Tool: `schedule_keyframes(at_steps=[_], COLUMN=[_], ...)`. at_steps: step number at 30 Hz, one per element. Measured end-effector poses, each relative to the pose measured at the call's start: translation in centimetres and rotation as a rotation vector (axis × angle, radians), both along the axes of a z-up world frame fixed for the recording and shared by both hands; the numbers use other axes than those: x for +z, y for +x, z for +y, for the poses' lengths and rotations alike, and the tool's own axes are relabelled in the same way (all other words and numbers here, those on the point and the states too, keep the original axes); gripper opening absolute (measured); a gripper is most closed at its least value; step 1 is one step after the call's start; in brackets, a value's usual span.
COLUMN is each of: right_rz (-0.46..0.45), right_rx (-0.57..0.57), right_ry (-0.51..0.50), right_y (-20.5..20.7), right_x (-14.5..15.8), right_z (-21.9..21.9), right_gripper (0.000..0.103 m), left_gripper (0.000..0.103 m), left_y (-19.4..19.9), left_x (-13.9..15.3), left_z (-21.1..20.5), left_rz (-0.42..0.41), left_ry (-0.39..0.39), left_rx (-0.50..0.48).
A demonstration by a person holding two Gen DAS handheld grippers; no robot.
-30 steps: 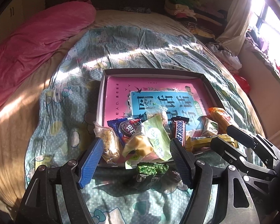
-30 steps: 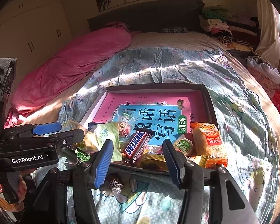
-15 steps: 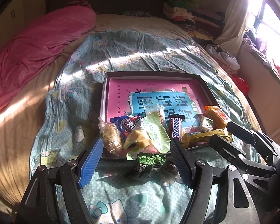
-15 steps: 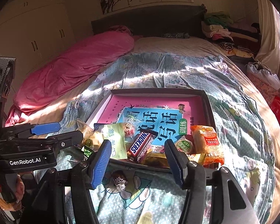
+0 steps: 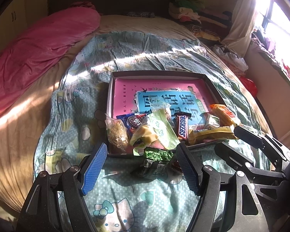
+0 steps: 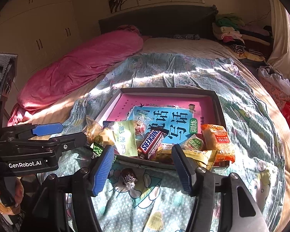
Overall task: Organize snacks
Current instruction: 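Open both tools and withdraw them toward the remaining snacks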
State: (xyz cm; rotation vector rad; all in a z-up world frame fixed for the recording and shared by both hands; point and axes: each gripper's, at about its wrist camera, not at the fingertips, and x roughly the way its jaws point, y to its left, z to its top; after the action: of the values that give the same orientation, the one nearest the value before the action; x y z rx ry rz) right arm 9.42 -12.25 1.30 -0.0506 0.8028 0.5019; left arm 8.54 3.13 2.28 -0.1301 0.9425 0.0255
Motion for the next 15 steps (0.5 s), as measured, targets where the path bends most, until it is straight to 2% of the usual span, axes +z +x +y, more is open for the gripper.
schedule_keyframes(at_steps=[15], right_rz=[0.049], right_rx=[0.032], right_ry=[-0.049], right_y=[-1.5], right_x=[-2.3], right_z=[0.1], right_gripper=[0.062], left_gripper=[0.075], left_y=[-1.7], left_x=[-2.5], left_z=[0.4], left_rz=[0.077], left_ry=[-0.031], left_rx=[-0.012])
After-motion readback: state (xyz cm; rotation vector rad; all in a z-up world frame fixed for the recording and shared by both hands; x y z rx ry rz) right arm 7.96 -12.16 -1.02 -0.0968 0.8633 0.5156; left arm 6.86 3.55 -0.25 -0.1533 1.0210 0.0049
